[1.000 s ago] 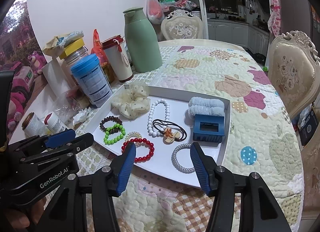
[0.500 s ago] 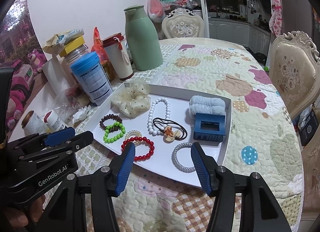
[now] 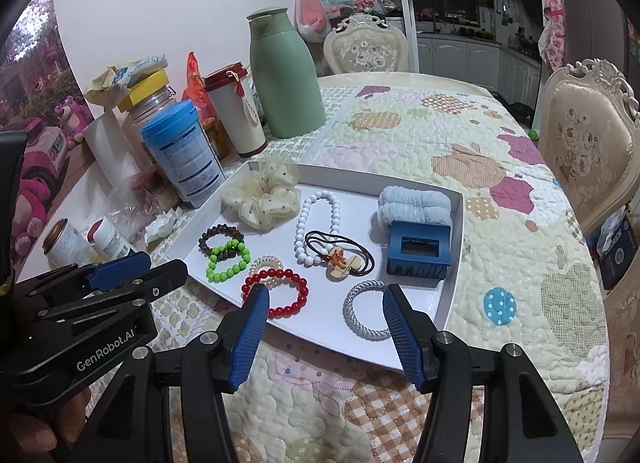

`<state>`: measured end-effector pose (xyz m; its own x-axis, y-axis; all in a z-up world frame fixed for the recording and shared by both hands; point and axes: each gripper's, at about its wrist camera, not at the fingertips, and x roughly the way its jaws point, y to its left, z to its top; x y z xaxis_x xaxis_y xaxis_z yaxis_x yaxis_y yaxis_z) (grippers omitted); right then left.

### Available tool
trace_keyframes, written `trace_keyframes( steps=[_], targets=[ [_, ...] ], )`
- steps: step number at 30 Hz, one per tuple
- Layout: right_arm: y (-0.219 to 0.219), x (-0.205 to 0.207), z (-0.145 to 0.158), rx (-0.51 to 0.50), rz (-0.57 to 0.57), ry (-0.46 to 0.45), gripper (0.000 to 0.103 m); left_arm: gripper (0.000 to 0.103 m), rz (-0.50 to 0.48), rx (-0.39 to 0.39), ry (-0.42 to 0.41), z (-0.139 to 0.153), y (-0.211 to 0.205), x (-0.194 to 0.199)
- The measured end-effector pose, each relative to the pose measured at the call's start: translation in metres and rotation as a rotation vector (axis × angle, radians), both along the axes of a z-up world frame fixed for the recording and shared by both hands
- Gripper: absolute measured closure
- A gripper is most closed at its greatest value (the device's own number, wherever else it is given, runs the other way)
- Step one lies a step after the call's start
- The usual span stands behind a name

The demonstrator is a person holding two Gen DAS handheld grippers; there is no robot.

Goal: Organize jewelry

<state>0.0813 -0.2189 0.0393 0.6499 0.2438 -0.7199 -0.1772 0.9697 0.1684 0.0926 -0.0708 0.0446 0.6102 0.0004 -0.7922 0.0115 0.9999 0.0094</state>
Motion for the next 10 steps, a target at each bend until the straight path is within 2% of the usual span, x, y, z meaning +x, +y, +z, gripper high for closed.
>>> trace_keyframes(
  steps=[10],
  targets=[
    [-0.025,-0.006,-0.008,0.003,-0.034,0.006,0.046,0.063,-0.014,0.000,-0.001,-0.005,-0.003,-0.001]
  ],
)
